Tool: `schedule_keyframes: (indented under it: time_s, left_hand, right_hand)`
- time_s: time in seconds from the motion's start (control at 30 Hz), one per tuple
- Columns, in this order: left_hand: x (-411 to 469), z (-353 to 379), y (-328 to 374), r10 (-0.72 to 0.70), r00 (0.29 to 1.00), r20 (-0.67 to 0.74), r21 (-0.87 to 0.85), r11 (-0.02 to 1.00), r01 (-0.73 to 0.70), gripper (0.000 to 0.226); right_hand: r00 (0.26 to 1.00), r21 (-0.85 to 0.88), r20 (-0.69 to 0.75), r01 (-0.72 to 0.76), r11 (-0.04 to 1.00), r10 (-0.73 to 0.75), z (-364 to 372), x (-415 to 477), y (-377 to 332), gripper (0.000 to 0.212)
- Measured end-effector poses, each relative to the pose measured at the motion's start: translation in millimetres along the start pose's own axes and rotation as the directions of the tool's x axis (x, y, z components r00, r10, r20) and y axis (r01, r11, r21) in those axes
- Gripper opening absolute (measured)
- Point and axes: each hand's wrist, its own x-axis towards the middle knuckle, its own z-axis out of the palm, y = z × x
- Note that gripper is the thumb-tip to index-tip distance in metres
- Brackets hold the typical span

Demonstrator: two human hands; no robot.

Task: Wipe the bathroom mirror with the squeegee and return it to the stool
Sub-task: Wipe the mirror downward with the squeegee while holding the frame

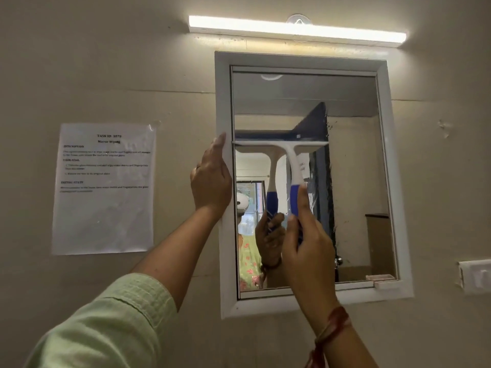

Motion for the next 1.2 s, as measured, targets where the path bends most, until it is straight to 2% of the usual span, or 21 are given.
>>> schedule_keyframes:
  time_s: [0.1,0.33,0.57,0.8,1.0,1.2]
  left_hand:
    - [0.0,0.2,-0.5,-0.005,1.0,-0.001,0.001,1.0,0.005,0.045]
    - [-0.7,-1.3,0.6,0.0,1.0,-0.001,-0.001,1.0,0.0,0.044]
    - [-0.9,-1.1,0.2,0.0,1.0,0.001,-0.011,1.0,0.0,0.041]
    - [-1.1,-1.7,0.2,-0.006,1.0,0.003,0.005,1.0,0.006,0.041]
    - [-0.9,-1.5,0.8,-0.025,1.0,0.01,0.023,0.999,0.025,0.042]
    - [-0.9,-0.9,0.2,-0.021,1.0,0.015,0.024,0.999,0.021,0.042]
  right_hand:
    - [1.0,-0.01,0.001,-0.002,1.0,0.002,1.3,6.5,2.1,0.055]
    - [0.997,0.008,0.046,-0.063,0.998,0.062,2.2,-46.6,10.8,0.055]
    - [1.0,-0.007,0.008,-0.012,1.0,0.012,-2.6,-11.7,8.3,0.054]
    - [0.995,-0.006,0.051,-0.091,0.996,0.091,-3.9,-74.6,14.8,0.055]
    - [0.999,-0.023,0.04,-0.028,0.999,0.029,-6.8,-35.3,13.9,0.053]
    - [0.988,0.022,0.097,-0.12,0.993,0.117,-4.5,-86.9,16.9,0.055]
